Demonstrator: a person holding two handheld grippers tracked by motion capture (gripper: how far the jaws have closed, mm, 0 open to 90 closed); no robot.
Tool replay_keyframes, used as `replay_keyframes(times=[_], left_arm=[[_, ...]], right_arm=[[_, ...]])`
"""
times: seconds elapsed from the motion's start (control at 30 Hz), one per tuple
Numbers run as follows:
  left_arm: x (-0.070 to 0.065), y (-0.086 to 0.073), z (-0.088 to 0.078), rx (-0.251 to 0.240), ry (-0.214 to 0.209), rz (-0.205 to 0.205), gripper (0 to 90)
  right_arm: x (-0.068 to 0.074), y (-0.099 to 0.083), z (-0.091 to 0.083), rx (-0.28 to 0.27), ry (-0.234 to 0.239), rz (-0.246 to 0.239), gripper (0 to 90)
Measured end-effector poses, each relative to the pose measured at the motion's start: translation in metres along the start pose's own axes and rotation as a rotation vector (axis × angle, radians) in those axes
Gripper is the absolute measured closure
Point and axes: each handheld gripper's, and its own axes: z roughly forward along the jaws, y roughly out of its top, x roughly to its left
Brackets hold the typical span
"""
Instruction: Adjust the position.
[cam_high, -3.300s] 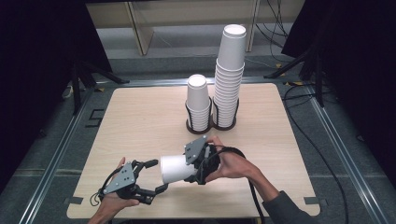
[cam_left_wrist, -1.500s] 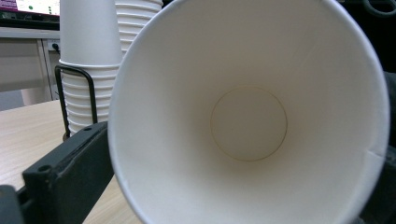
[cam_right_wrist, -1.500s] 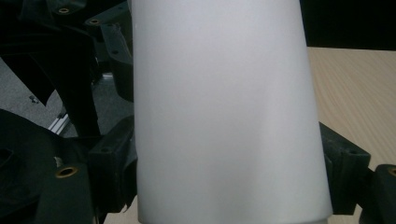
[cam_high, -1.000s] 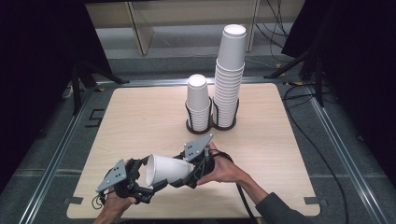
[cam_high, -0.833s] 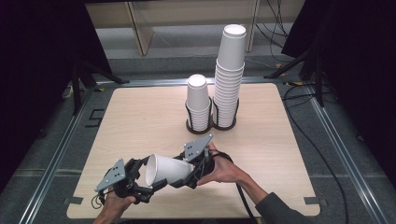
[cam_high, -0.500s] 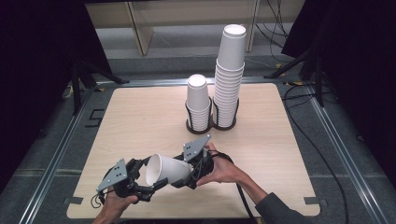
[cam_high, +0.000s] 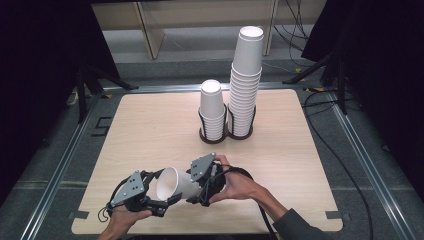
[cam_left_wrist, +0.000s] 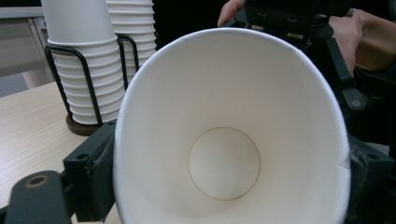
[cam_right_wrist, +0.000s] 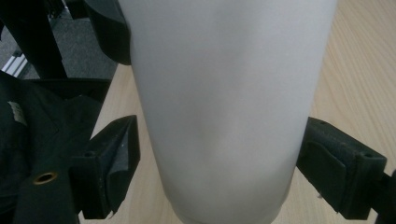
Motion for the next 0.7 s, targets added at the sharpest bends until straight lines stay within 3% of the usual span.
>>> replay_keyframes(times=[0.1, 0.17, 0.2, 0.3, 0.37, 0.47, 0.53, 0.7], left_arm=[[-0.0009, -0.0006, 0.0021, -0.012, -0.007, 0.0, 12.6], [-0.0013, -0.0007, 0.0025, -0.004, -0.008, 0.006, 12.6], [-0.0022, 0.0002, 0.0016, 0.017, -0.002, 0.007, 12.6], [-0.0034, 0.0002, 0.0027, 0.024, -0.01, 0.011, 12.3], [-0.0026, 0.0, 0.0024, 0.022, -0.013, 0.015, 11.7], [-0.0008, -0.0013, 0.0014, -0.038, -0.018, -0.022, 9.2], [0.0013, -0.0015, -0.0002, -0.083, -0.021, -0.049, 7.8], [0.0021, -0.0032, -0.0021, -0.155, -0.012, -0.104, 5.8]], right_arm=[[-0.0028, 0.0004, 0.0034, -0.001, -0.015, -0.052, 16.7], [0.0005, 0.0007, 0.0042, 0.001, 0.008, -0.005, 17.4], [-0.0018, 0.0004, 0.005, 0.002, -0.007, -0.038, 17.6], [-0.0013, 0.0002, 0.0063, 0.005, 0.002, -0.032, 21.2], [-0.0018, 0.0003, 0.0071, -0.006, 0.001, -0.06, 22.4], [-0.0015, 0.0001, 0.0066, -0.024, 0.015, -0.054, 23.1], [0.0001, -0.0002, 0.0042, -0.073, 0.044, -0.001, 23.3], [-0.0039, -0.0021, 0.0011, -0.208, 0.061, 0.044, 23.5]])
